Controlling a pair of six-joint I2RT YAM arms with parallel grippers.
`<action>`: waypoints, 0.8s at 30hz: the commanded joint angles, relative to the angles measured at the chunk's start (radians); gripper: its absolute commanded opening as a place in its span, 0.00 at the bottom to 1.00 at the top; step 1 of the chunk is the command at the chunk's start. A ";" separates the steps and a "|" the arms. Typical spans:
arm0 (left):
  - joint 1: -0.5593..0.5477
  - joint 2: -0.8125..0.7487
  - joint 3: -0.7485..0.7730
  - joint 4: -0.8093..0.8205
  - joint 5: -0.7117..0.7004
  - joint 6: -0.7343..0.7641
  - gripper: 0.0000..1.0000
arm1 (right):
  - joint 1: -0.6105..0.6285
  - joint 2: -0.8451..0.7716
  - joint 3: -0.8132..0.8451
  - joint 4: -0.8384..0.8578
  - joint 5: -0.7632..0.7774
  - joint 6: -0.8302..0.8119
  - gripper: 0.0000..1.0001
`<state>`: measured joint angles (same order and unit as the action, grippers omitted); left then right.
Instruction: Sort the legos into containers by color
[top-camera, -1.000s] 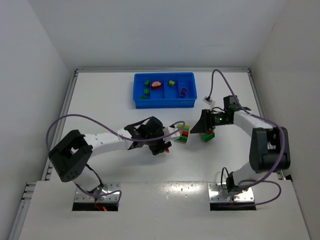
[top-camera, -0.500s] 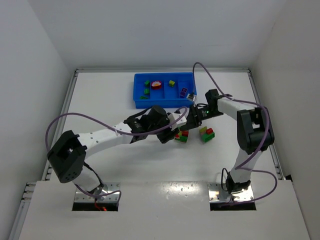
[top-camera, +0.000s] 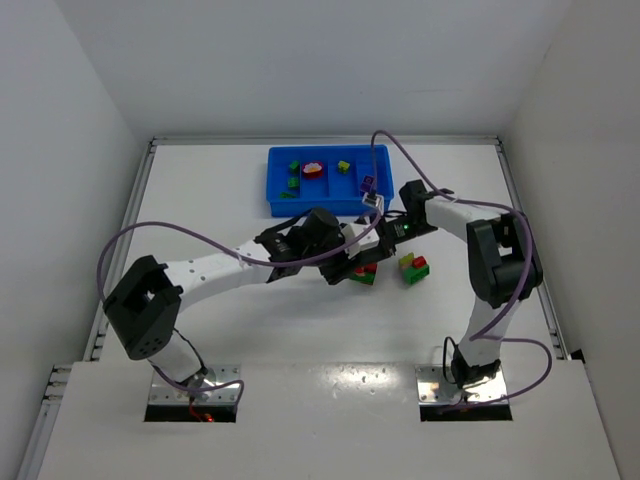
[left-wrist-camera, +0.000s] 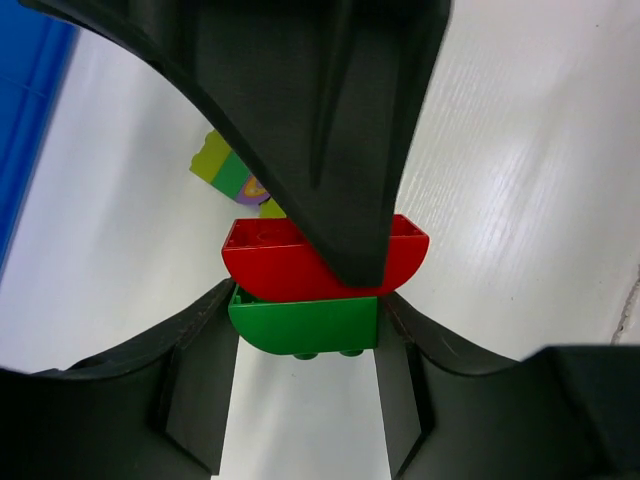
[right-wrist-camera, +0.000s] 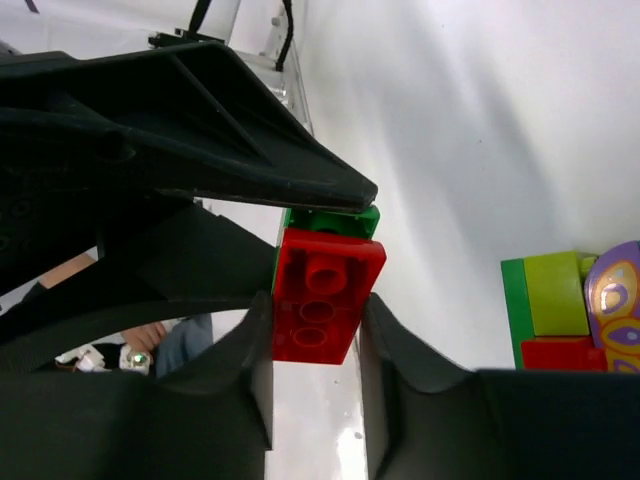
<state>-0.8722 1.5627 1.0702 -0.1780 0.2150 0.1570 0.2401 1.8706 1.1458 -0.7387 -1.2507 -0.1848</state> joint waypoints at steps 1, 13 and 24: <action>-0.017 -0.003 0.022 0.041 0.003 -0.014 0.29 | 0.001 -0.007 0.012 0.013 -0.093 -0.030 0.17; -0.017 -0.101 -0.104 0.041 -0.028 0.004 0.29 | -0.209 -0.102 -0.008 -0.005 -0.154 -0.064 0.00; 0.168 -0.146 -0.052 -0.029 0.016 -0.106 0.29 | -0.493 -0.203 -0.081 -0.082 -0.070 -0.248 0.00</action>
<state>-0.7856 1.4387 0.9409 -0.1921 0.2039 0.1284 -0.2287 1.7439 1.0950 -0.8330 -1.3285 -0.3435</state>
